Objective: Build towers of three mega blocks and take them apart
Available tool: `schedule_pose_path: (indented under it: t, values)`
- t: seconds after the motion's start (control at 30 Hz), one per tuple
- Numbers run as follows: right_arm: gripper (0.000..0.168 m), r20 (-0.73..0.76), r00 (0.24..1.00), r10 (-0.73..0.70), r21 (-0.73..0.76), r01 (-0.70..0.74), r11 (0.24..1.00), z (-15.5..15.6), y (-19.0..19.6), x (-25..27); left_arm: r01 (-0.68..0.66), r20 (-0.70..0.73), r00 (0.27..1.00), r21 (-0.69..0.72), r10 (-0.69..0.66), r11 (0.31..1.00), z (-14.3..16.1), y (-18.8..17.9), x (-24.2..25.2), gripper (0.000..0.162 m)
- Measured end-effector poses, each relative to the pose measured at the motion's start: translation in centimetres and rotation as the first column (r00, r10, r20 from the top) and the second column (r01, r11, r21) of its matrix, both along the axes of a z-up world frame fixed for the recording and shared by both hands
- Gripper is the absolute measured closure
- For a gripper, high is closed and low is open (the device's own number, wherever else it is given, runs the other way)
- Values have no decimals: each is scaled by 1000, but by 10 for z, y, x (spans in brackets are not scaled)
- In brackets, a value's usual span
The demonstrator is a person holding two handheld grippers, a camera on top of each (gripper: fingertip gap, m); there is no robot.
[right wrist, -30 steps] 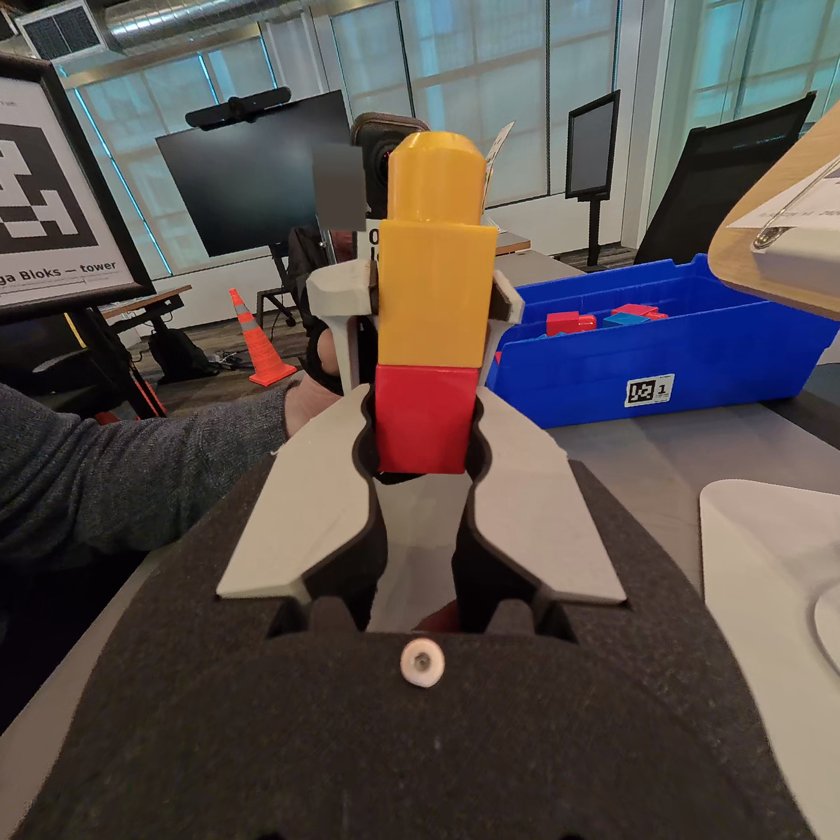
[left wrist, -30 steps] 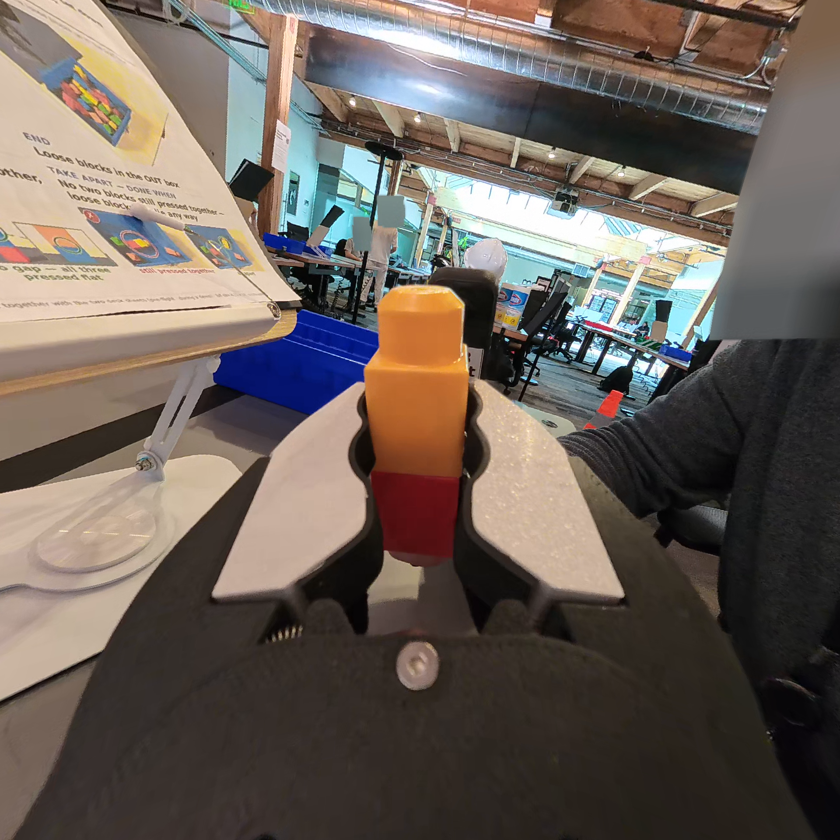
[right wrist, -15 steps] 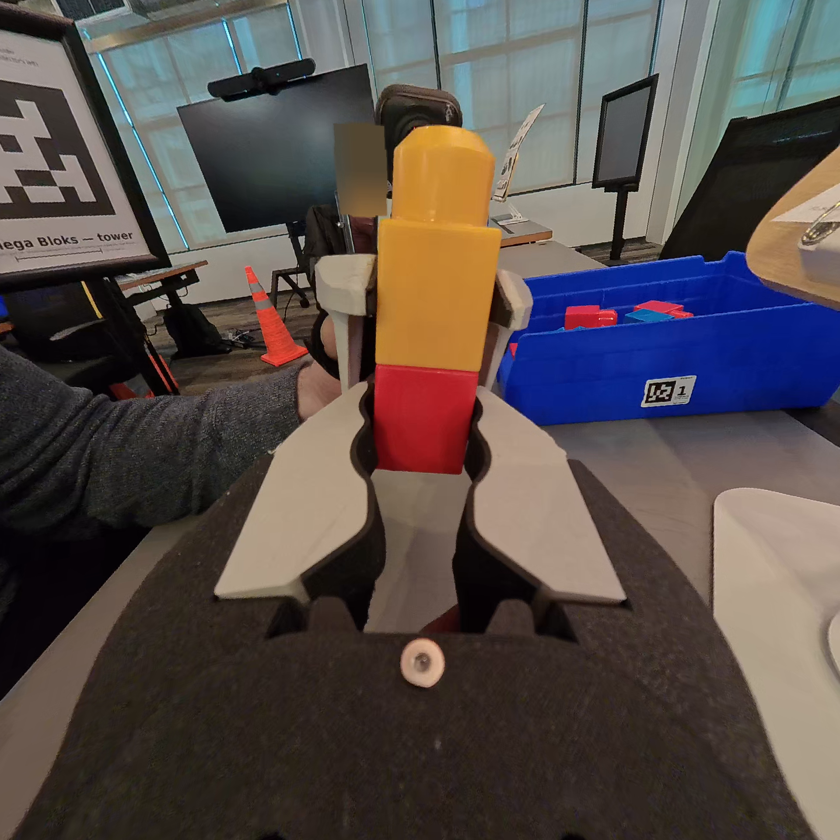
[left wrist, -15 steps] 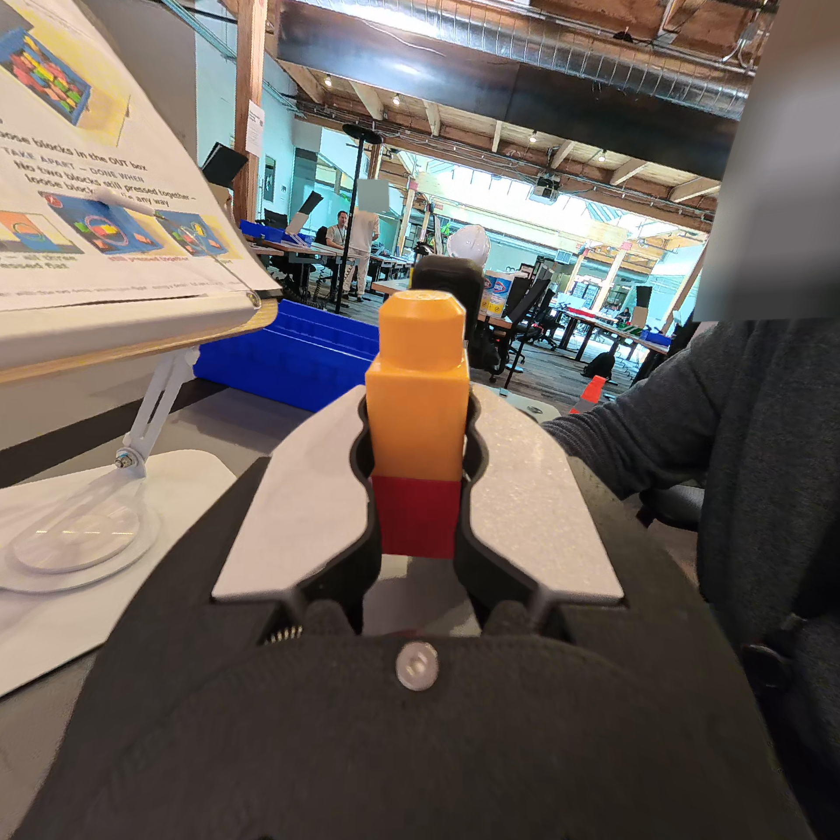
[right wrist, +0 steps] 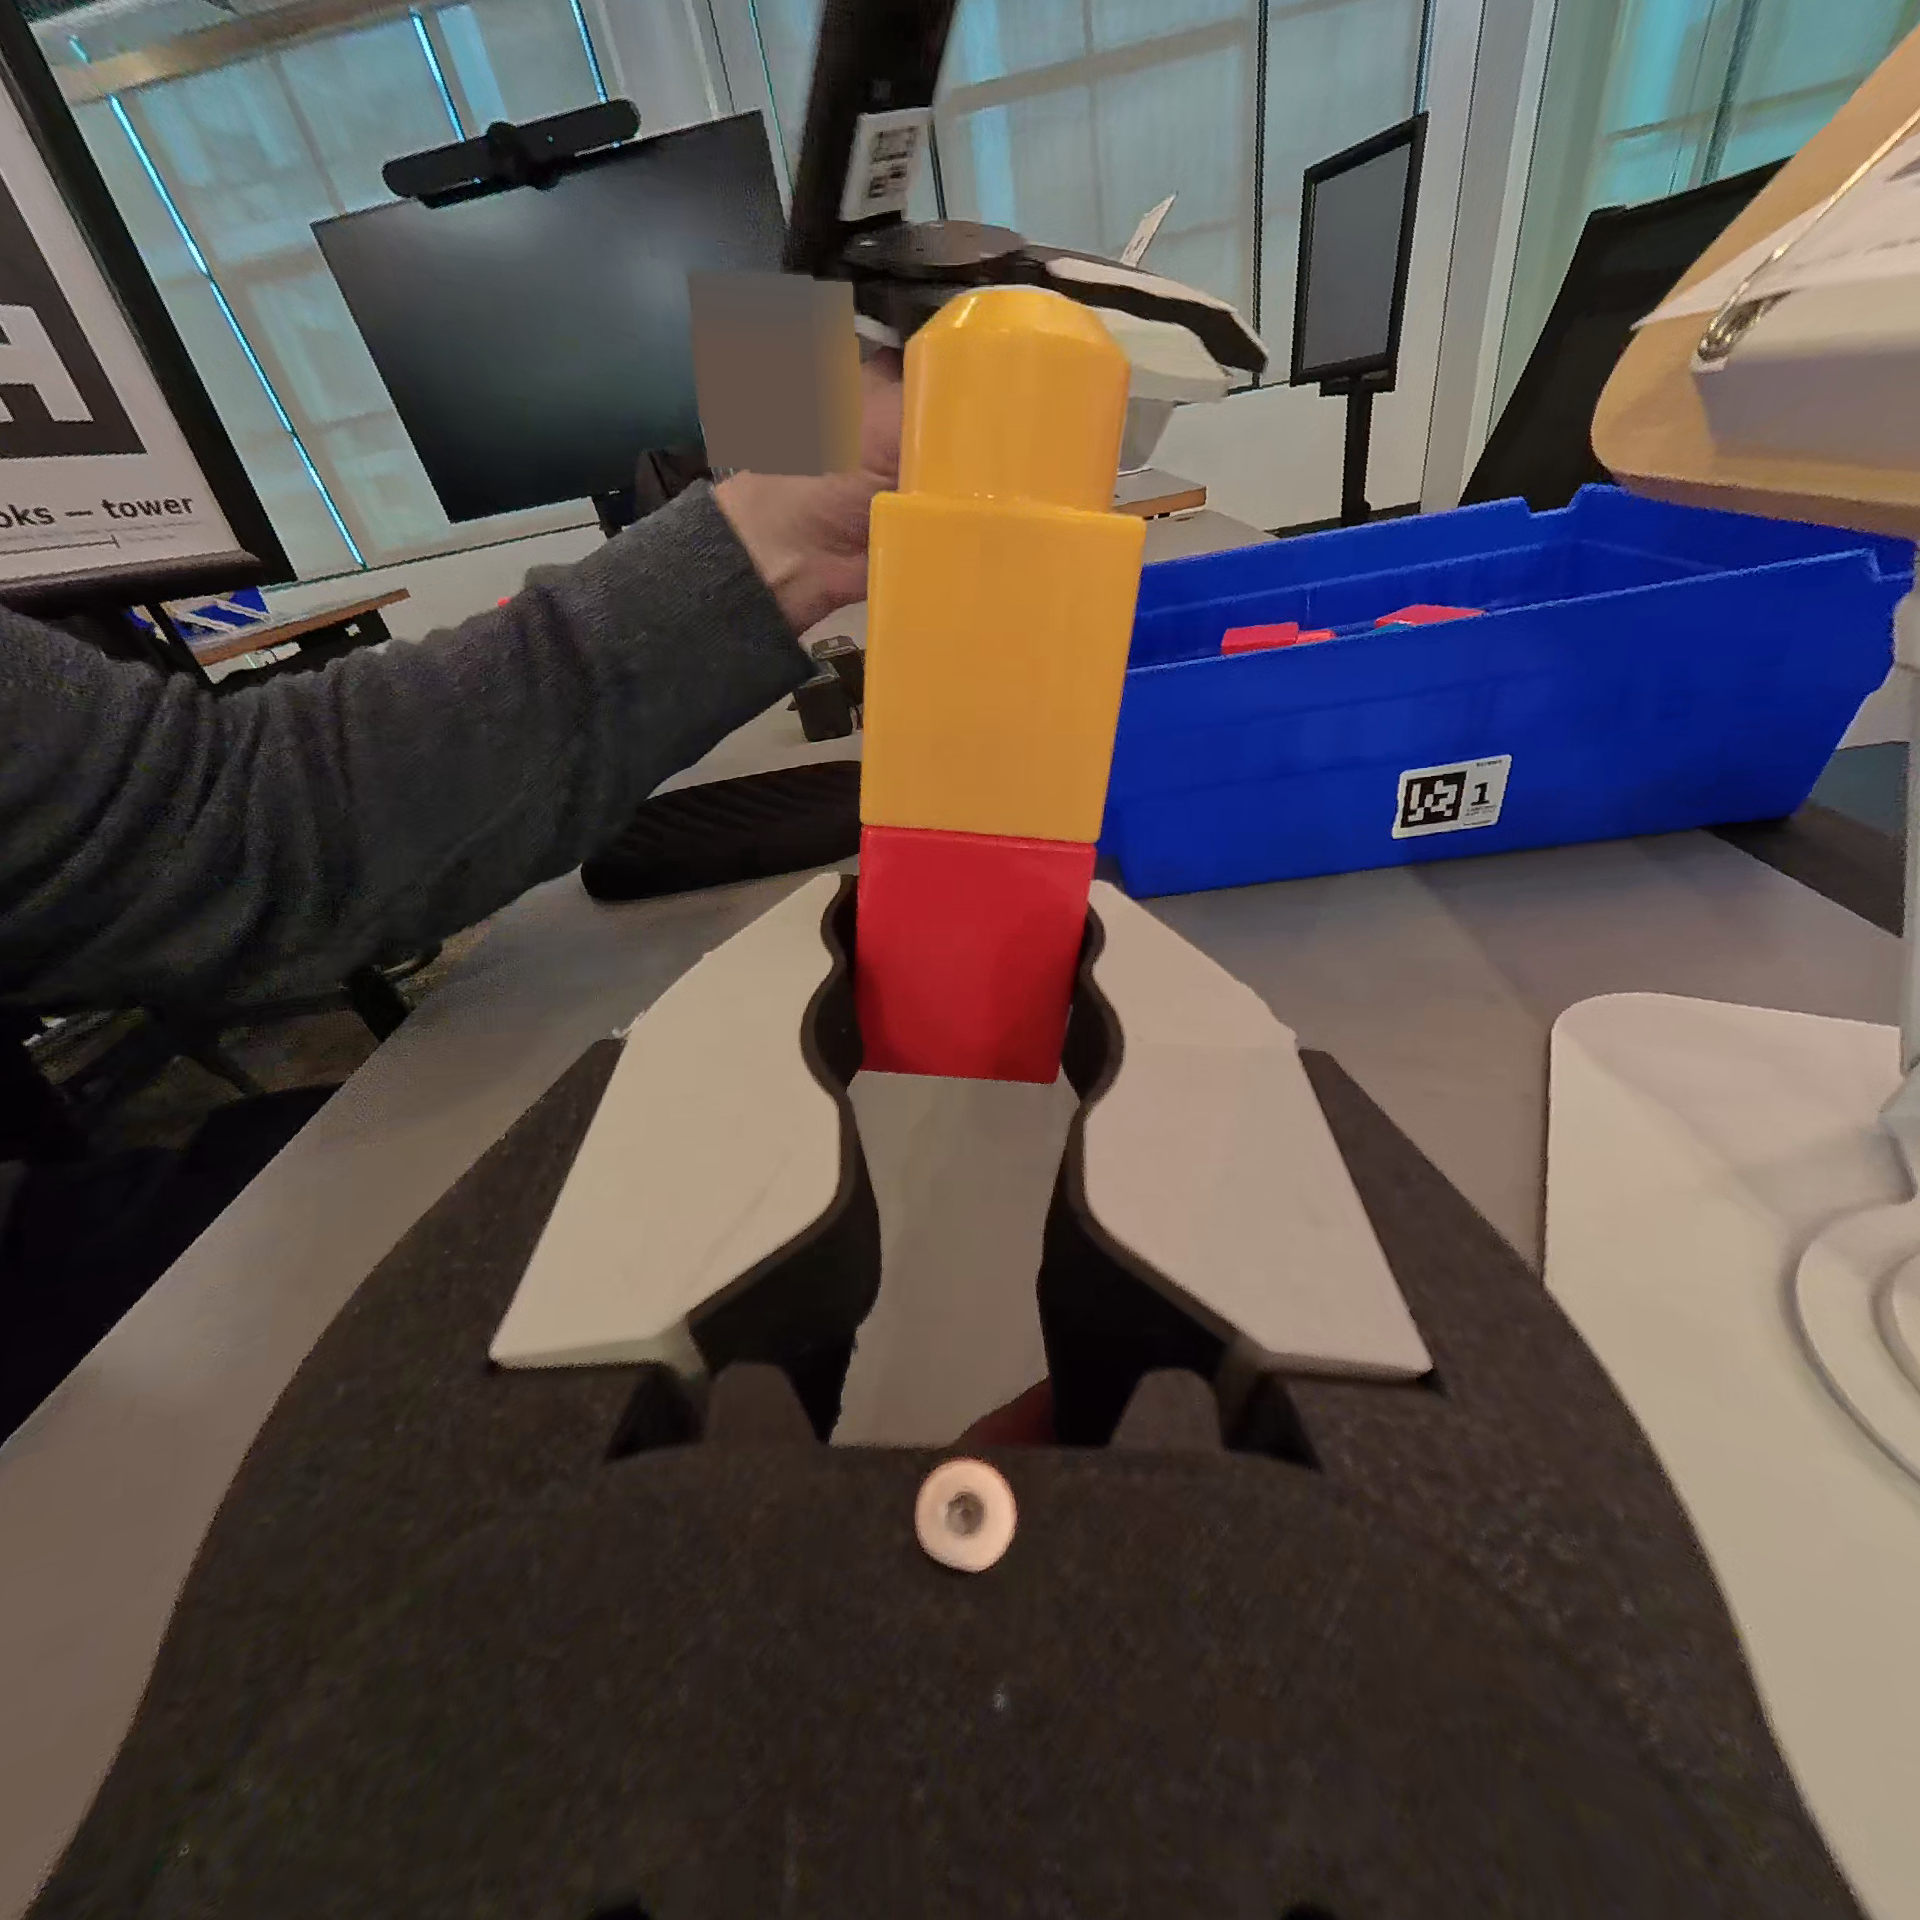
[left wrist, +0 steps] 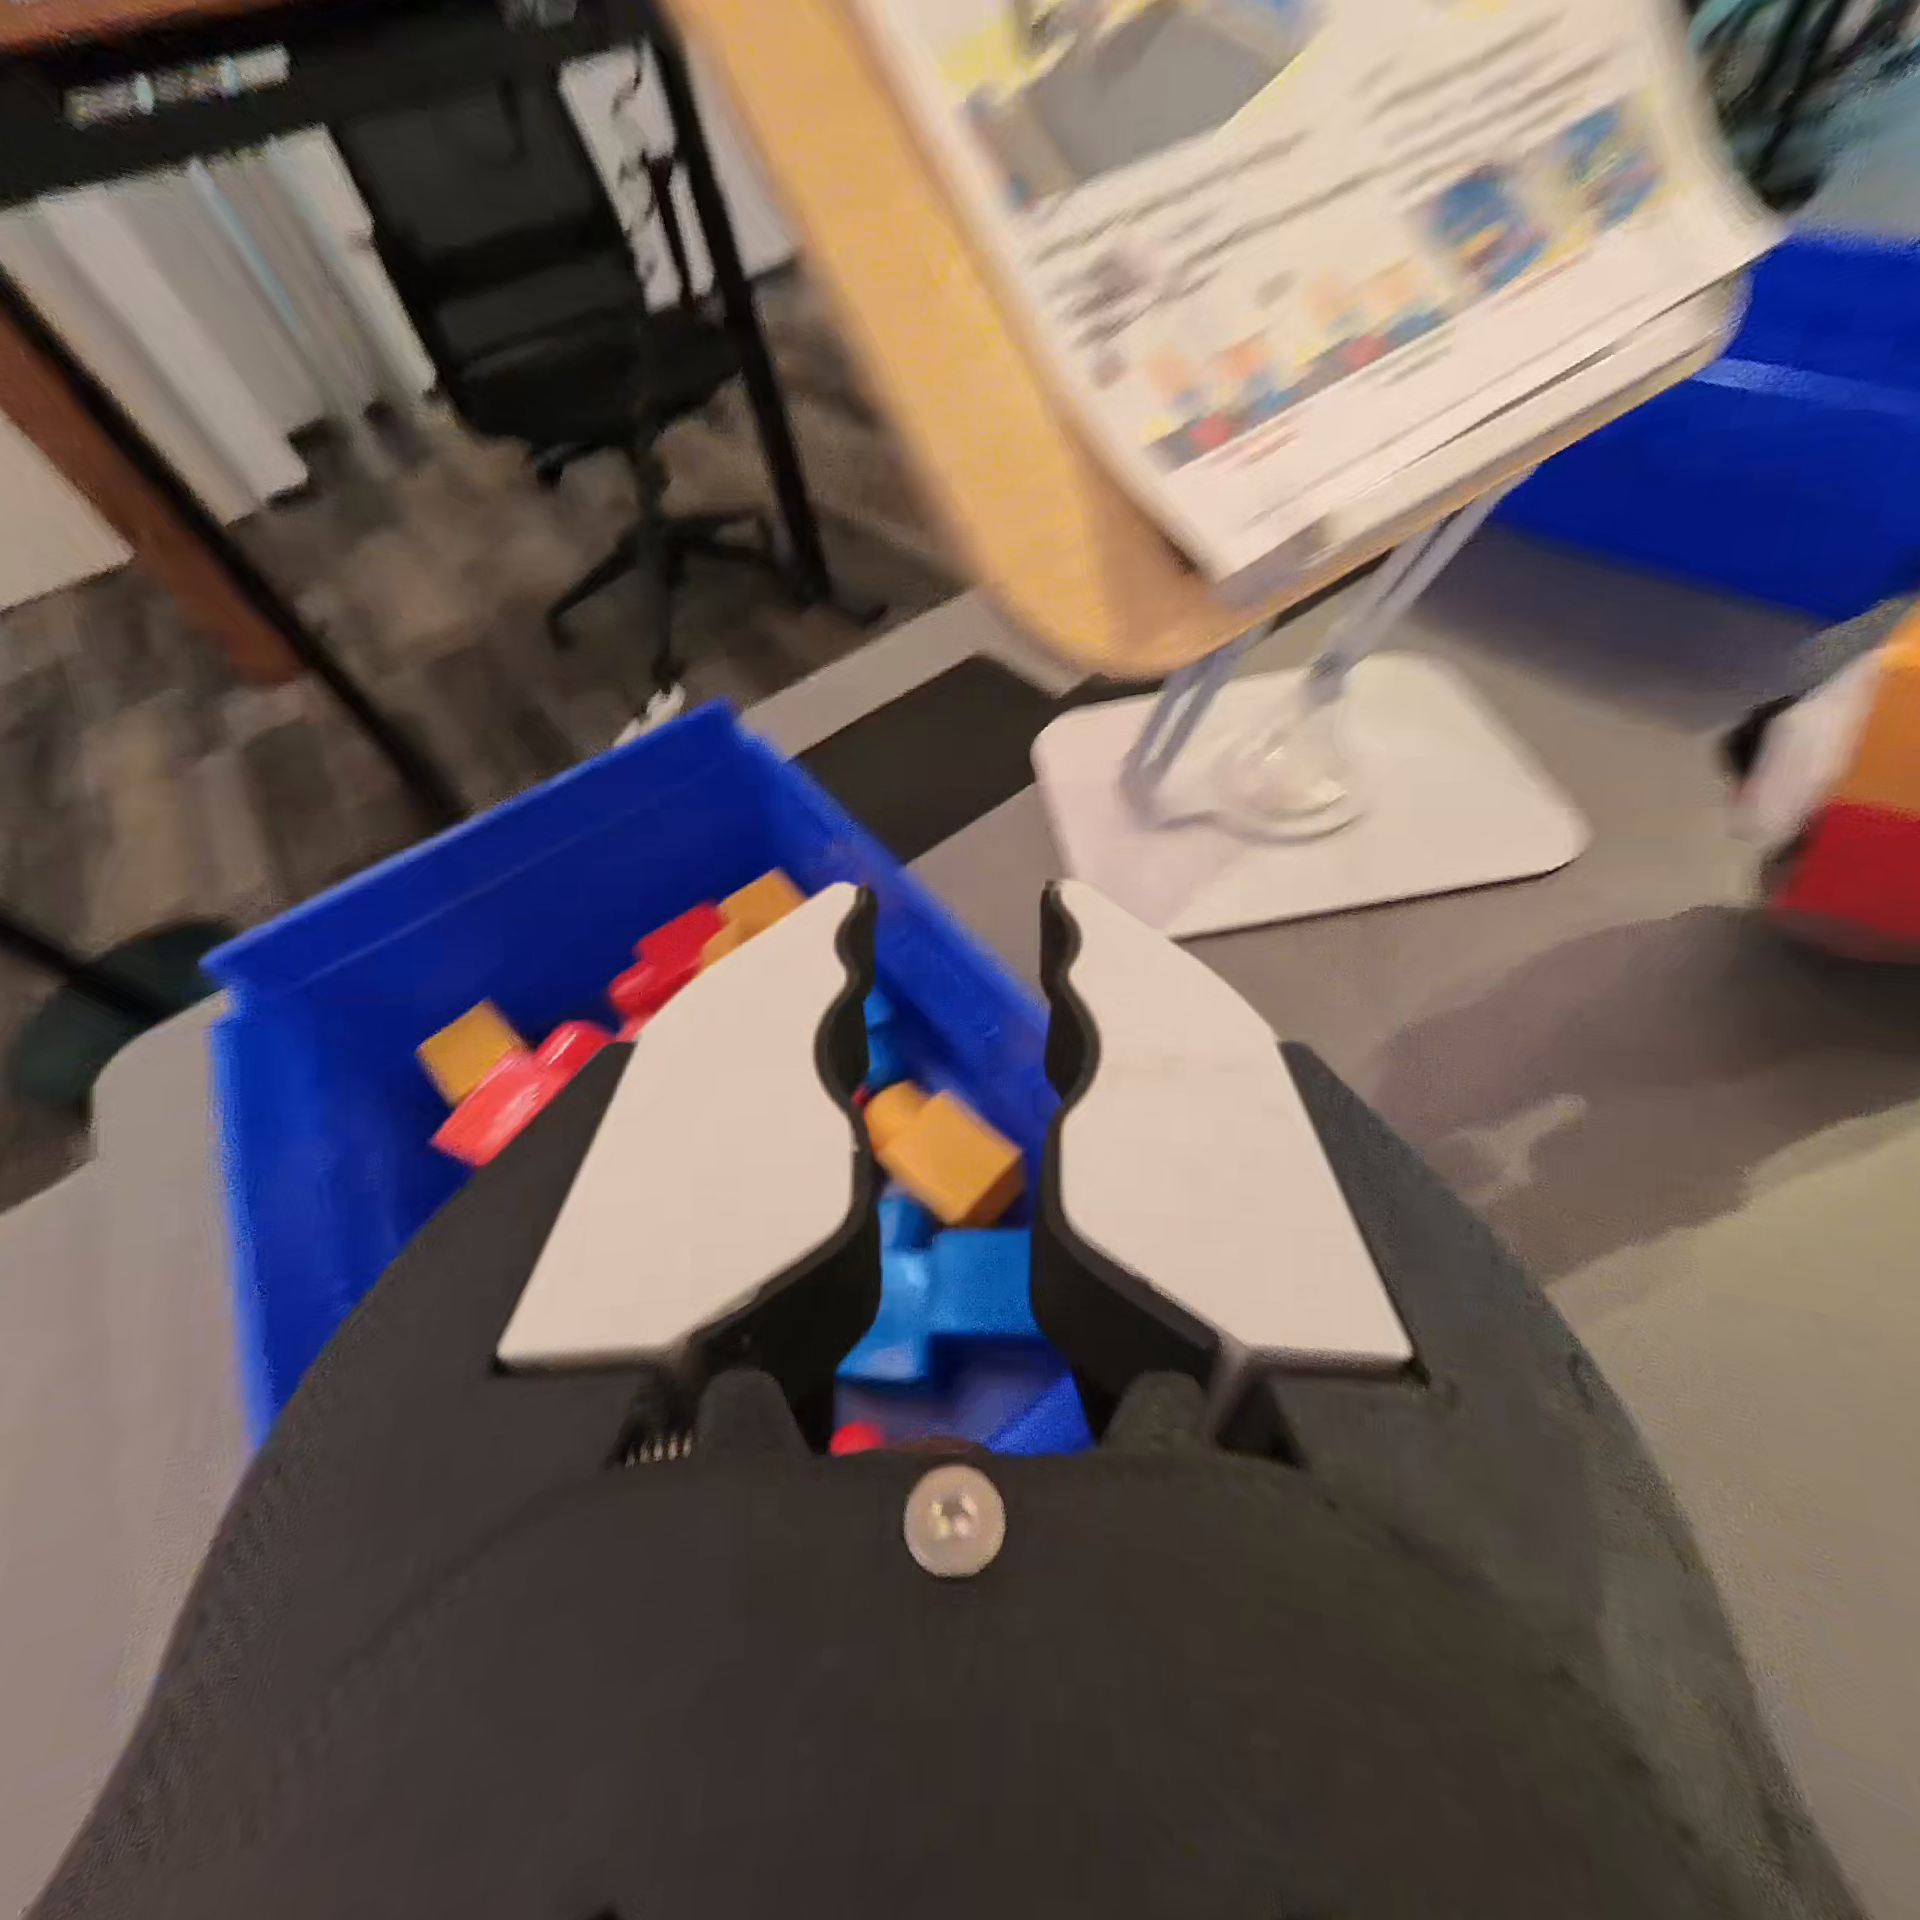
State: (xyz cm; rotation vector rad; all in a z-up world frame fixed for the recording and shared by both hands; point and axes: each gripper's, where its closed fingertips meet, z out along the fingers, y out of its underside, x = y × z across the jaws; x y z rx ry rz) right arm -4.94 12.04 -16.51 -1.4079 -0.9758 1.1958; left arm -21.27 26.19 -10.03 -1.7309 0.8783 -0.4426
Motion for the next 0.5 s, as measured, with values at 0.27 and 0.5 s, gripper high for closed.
schedule_pose_path:
  t: [0.27,0.5]
  values:
    - [132,14,1000,5,-16,-5,1000,-8,2,-1,23,-531,832,-252,-158,968,-83,72,-46,122]
    - [132,8,1000,8,-19,-8,1000,-8,2,0,-41,-705,668,-355,-238,934,-129,110,-61,114]
